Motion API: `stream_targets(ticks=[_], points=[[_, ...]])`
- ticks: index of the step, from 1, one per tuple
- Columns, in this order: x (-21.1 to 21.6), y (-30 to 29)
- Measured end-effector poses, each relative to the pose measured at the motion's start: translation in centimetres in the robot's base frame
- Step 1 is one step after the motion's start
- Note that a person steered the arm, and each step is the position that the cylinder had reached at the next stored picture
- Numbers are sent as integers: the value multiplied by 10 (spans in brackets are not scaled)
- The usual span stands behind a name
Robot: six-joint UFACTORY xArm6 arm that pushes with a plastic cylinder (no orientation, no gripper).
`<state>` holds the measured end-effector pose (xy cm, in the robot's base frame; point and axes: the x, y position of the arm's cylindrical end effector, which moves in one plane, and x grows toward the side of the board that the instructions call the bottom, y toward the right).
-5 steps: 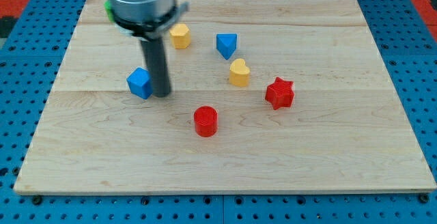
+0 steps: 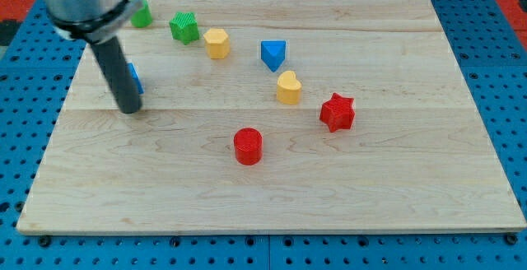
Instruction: Move the blue cube to the left of the hexagon
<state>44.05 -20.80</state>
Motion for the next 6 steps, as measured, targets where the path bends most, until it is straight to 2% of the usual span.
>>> stream_targets(ticks=[1,2,4,5,6], points=[[-21,-21],[-52,-11],[-25,30],[-69,38],[-86,59]])
